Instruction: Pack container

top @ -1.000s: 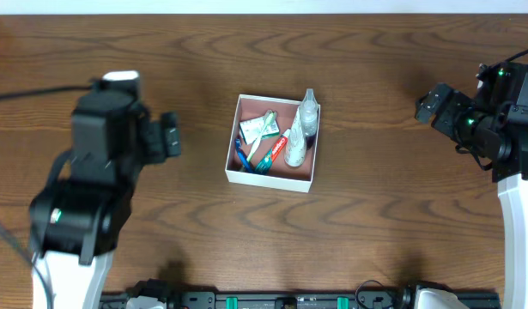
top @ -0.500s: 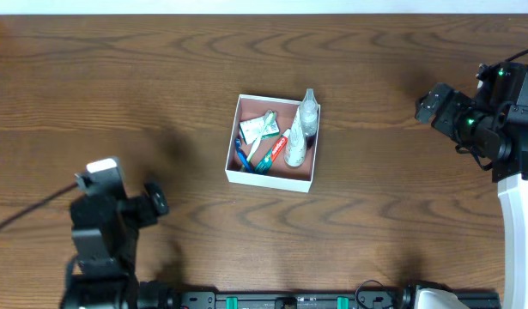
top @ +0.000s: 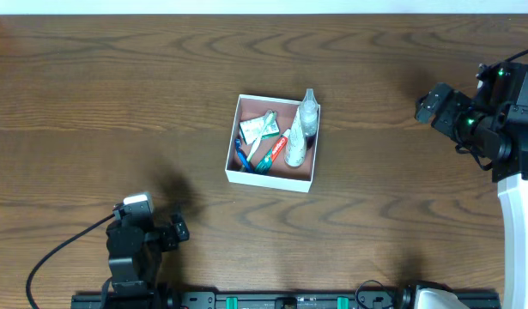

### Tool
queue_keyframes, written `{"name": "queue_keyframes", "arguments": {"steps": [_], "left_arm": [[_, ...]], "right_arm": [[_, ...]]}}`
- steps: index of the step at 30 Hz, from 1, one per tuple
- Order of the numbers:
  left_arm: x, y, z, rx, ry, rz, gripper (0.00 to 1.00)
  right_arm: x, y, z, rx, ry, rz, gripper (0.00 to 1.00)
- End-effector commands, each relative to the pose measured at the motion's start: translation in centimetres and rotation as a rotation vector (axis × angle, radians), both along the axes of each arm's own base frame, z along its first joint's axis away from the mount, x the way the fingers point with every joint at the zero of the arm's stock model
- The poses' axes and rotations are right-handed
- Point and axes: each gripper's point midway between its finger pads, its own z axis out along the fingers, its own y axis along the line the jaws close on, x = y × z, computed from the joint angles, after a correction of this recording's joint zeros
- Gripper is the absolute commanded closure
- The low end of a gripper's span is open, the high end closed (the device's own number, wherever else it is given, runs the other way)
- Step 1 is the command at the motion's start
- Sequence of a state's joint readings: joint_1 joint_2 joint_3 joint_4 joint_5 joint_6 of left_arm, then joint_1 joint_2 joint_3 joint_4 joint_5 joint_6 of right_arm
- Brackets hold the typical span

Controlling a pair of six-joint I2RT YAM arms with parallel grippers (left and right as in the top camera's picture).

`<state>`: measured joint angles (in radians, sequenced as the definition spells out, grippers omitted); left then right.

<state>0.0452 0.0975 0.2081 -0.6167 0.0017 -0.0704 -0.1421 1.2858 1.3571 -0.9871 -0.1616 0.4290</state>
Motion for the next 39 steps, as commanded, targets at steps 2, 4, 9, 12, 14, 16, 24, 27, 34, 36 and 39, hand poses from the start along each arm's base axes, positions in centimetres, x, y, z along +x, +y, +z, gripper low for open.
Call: {"name": "queue_keyframes", "arguments": {"steps": [2, 4, 9, 12, 14, 16, 24, 27, 34, 36, 39], "left_arm": [[0.2, -0.1, 0.1, 0.0, -0.057, -0.011, 0.02], [0.2, -0.1, -0.5, 0.001, -0.052, -0.011, 0.02], [0.3, -0.1, -0.4, 0.001, -0.054, -0.011, 0.02], [0.3, -0.1, -0.4, 0.001, -0.054, -0.011, 0.02], [0.3, -0.1, -0.4, 0.001, -0.054, -0.011, 0.02], [0.3, -0.1, -0.4, 0.001, -0.054, -0.011, 0.02], [0.3, -0.1, -0.4, 0.001, -0.054, -0.011, 0.02], [0.3, -0.1, -0.4, 0.001, -0.054, -0.011, 0.02], [0.3, -0.1, -0.4, 0.001, -0.054, -0.011, 0.02], [0.3, -0.1, -0.4, 0.001, -0.054, -0.011, 0.02], [0.3, -0.1, -0.4, 0.001, -0.054, -0.011, 0.02]], "right_arm": [[0.0, -0.2, 0.1, 0.007, -0.002, -0.011, 0.01], [0.0, -0.2, 0.1, 0.007, -0.001, -0.011, 0.01], [0.0, -0.2, 0.1, 0.007, -0.002, -0.011, 0.01], [0.0, -0.2, 0.1, 0.007, -0.002, -0.011, 0.01], [0.0, -0.2, 0.1, 0.007, -0.001, -0.011, 0.01], [0.0, -0.2, 0.1, 0.007, -0.001, -0.011, 0.01], [0.0, -0.2, 0.1, 0.007, -0.001, -0.011, 0.01], [0.0, -0.2, 0.1, 0.008, -0.001, -0.012, 0.01], [-0.4, -0.5, -0.2, -0.047, 0.015, 0.024, 0.01], [-1.2, -1.0, -0.5, -0.126, 0.04, 0.076, 0.01], [-2.4, -2.1, 0.6, -0.23, 0.019, 0.083, 0.01]]}}
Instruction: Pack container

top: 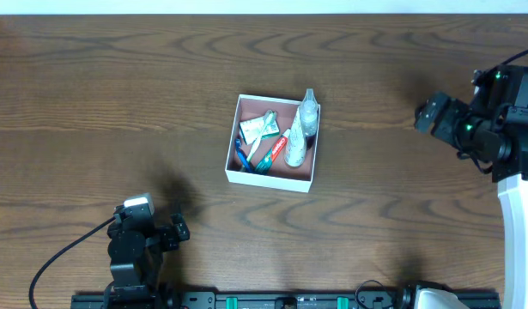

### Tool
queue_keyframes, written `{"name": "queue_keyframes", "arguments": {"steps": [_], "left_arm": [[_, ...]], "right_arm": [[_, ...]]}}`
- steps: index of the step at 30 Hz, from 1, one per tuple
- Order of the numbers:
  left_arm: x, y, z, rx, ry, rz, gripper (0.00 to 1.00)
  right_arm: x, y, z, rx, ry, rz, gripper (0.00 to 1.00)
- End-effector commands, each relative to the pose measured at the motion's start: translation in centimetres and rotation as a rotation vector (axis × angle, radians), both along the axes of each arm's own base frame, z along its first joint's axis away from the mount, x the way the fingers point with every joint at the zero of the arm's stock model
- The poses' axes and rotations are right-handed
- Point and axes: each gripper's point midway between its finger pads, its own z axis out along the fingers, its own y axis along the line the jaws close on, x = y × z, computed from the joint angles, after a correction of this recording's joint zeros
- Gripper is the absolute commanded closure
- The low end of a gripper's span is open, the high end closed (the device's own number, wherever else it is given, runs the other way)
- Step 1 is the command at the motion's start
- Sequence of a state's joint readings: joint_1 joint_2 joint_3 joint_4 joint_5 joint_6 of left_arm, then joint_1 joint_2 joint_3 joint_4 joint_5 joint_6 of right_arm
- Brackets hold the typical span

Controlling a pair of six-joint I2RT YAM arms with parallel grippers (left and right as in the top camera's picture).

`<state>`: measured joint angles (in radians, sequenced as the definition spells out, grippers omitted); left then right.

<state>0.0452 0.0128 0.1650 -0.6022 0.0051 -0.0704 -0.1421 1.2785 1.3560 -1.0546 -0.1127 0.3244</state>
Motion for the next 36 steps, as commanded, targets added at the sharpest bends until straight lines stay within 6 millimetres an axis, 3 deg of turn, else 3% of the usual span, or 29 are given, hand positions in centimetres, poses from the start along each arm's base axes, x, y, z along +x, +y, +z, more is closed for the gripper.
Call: {"name": "queue_keyframes", "arguments": {"steps": [1, 5, 8, 10, 14, 20, 27, 36], "left_arm": [[0.0, -0.1, -0.3, 0.0, 0.002, -0.008, 0.02], [0.0, -0.1, -0.3, 0.0, 0.002, -0.008, 0.02], [0.0, -0.1, -0.3, 0.0, 0.002, -0.008, 0.02], [0.0, -0.1, -0.3, 0.0, 0.002, -0.008, 0.02], [0.0, -0.1, -0.3, 0.0, 0.002, -0.008, 0.02], [0.0, -0.1, -0.3, 0.0, 0.002, -0.008, 0.02], [0.0, -0.1, -0.3, 0.0, 0.002, -0.008, 0.02], [0.0, -0.1, -0.3, 0.0, 0.002, -0.008, 0.02]], "right_arm": [[-1.2, -1.7, 2.4, -0.17, -0.082, 0.044, 0.01], [-3.0, -1.5, 6.3, -0.298, -0.295, 0.113, 0.01], [-5.2, -1.2, 7.4, -0.377, -0.421, 0.144, 0.01], [-7.1, -0.9, 7.0, -0.417, -0.485, 0.156, 0.01], [-10.7, -0.4, 4.2, -0.481, -0.555, 0.18, 0.01], [-13.4, 0.1, -0.8, -0.494, -0.619, 0.172, 0.01], [-12.9, 1.2, -6.7, -0.435, -0.583, 0.234, 0.01], [-11.0, 1.6, -11.0, -0.405, -0.569, 0.266, 0.01]]}}
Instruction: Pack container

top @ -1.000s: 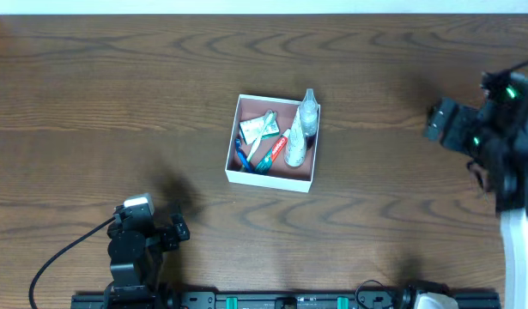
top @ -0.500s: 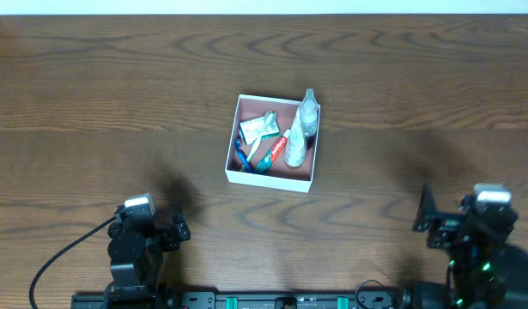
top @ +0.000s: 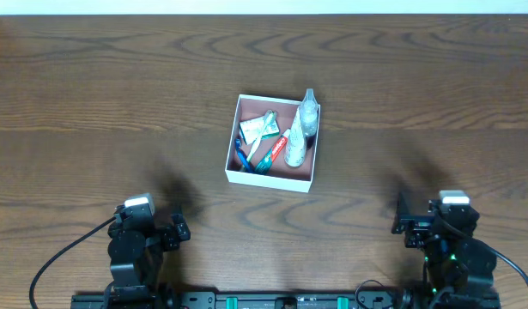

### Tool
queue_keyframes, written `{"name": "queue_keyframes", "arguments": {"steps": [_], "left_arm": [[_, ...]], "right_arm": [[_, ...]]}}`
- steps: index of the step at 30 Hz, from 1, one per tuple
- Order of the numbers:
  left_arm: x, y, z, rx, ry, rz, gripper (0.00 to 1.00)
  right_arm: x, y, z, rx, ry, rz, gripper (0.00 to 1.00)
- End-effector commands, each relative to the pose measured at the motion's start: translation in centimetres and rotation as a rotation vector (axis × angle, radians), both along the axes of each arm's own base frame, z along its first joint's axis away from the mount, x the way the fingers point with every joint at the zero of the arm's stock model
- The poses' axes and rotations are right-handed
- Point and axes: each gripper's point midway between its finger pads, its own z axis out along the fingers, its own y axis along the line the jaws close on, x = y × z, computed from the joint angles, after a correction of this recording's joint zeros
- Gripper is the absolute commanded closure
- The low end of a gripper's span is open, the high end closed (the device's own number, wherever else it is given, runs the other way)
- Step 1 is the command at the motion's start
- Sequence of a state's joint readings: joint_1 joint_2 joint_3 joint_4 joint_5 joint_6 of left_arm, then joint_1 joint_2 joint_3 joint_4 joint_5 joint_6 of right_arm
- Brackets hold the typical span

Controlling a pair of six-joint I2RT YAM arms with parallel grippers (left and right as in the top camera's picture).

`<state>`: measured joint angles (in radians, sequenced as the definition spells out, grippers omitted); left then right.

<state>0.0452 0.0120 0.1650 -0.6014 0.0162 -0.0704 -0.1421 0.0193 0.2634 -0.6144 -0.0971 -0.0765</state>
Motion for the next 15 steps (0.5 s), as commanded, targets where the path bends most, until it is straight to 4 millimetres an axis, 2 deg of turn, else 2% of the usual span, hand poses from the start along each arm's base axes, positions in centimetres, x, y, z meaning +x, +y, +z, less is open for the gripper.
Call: {"name": "queue_keyframes", "arguments": {"steps": [1, 5, 15], "left_arm": [[0.0, 0.1, -0.4, 0.006, 0.004, 0.002, 0.02], [0.0, 0.1, -0.4, 0.006, 0.004, 0.002, 0.02], [0.0, 0.1, -0.4, 0.006, 0.004, 0.002, 0.02]], "right_arm": [[0.3, 0.2, -2.1, 0.001, 0.032, 0.021, 0.01], [0.8, 0.1, -3.7, 0.002, 0.041, 0.021, 0.01], [1.0, 0.1, -3.4, -0.001, 0.025, 0.02, 0.01]]}}
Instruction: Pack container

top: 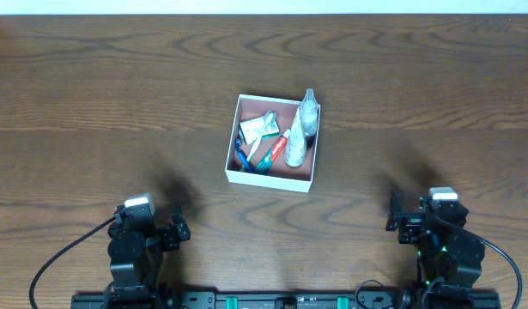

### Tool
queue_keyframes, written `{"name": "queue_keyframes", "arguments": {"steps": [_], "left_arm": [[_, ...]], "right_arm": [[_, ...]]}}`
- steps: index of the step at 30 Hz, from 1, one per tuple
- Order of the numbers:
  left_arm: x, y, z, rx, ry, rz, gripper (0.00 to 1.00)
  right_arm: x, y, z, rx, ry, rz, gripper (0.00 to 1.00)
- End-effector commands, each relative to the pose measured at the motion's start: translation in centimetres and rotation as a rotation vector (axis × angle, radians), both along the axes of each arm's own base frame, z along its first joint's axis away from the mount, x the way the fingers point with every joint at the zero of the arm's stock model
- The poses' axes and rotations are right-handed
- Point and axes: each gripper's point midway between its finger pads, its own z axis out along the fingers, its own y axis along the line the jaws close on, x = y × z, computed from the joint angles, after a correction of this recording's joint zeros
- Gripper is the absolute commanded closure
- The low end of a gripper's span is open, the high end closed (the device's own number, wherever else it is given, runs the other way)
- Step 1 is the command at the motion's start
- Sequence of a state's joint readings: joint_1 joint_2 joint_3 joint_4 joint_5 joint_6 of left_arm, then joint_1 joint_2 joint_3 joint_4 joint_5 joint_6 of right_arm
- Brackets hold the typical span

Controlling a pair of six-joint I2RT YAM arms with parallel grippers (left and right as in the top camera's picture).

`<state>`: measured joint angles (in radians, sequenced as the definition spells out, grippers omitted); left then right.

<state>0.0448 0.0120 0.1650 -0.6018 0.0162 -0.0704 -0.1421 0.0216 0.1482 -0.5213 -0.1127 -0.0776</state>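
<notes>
A white open box [232, 144] sits at the middle of the table. It holds a clear bottle [307, 113] leaning in its far right corner, a white and red toothpaste tube [285, 146], a green and white packet [259, 127] and a blue-handled item [243, 154]. My left gripper [179, 230] is folded back at the front left edge and looks shut and empty. At the front right edge my right gripper [392, 221] is also folded back, apparently shut and empty. Both are far from the box.
The dark wooden table [118, 103] runs across the whole view. A black cable [62, 256] loops from the left arm toward the front edge. A rail with the arm mounts [281, 300] lies along the front.
My right arm has shifted slightly left and farther from the front edge at its folded place. The left arm and the box's contents are unchanged.
My right arm was first held out at the table's right edge, level with the box, and stayed there at the second moment. Then it sat folded at the front right edge, as now. The left arm settled slightly toward the front. The box's contents never changed.
</notes>
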Motion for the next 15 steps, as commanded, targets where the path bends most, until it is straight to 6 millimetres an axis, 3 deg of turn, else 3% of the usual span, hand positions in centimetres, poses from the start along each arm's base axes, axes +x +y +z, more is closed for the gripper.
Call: {"name": "queue_keyframes", "arguments": {"steps": [1, 15], "left_arm": [[0.0, 0.11, -0.34, 0.006, 0.003, 0.002, 0.02], [0.0, 0.1, -0.35, 0.006, 0.004, 0.002, 0.02]], "right_arm": [[0.01, -0.01, -0.17, -0.009, 0.002, 0.006, 0.01], [0.01, -0.01, -0.17, -0.009, 0.002, 0.006, 0.01]]}}
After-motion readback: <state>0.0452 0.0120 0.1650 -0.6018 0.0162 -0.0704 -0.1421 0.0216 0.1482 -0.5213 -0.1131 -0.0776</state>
